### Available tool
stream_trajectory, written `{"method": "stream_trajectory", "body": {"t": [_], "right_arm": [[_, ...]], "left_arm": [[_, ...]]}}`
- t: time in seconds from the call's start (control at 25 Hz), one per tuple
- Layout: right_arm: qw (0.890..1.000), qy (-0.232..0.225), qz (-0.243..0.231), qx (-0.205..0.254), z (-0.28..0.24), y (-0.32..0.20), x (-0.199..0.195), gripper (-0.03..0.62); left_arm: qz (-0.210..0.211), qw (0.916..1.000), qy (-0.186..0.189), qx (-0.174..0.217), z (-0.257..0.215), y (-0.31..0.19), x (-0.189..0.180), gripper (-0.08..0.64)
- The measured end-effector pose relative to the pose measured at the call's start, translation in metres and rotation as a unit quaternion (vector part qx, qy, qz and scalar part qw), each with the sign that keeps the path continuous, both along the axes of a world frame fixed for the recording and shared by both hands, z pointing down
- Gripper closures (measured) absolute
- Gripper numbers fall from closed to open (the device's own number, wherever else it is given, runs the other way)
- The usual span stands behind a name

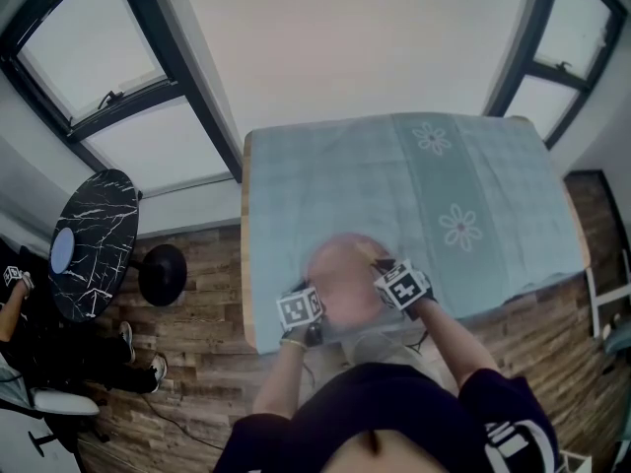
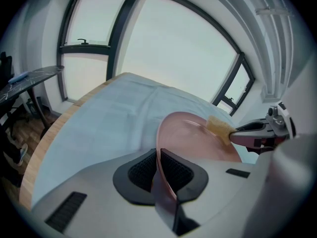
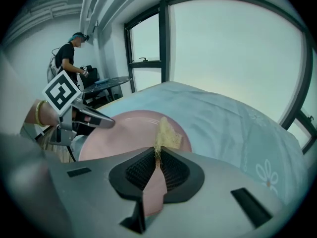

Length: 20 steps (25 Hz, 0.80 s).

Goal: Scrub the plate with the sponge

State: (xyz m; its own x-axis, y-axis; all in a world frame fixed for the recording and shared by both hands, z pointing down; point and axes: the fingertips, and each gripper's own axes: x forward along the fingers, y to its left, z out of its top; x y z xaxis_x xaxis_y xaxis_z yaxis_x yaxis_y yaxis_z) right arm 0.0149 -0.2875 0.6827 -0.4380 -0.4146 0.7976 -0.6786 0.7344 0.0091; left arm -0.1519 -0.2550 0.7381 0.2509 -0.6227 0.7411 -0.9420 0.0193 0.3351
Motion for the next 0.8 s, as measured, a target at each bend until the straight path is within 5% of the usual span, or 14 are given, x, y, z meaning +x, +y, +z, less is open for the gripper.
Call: {"method": "stream_trajectory", "body": {"t": [0.2, 0.8], "right_arm": [[0.999, 0.048, 0.007, 0.013, 0.017, -0.006, 0.021, 0.555], [0.993, 0.090, -0.056, -0.056, 0.054, 0.047, 0.010, 0.555]], "left_arm": [[-0.001, 1.0000, -0.001, -0.001, 0.000, 0.001, -0.001, 0.525], [-0.008, 1.0000, 0.001, -0.001, -0.001, 0.001, -0.001, 0.525]]}}
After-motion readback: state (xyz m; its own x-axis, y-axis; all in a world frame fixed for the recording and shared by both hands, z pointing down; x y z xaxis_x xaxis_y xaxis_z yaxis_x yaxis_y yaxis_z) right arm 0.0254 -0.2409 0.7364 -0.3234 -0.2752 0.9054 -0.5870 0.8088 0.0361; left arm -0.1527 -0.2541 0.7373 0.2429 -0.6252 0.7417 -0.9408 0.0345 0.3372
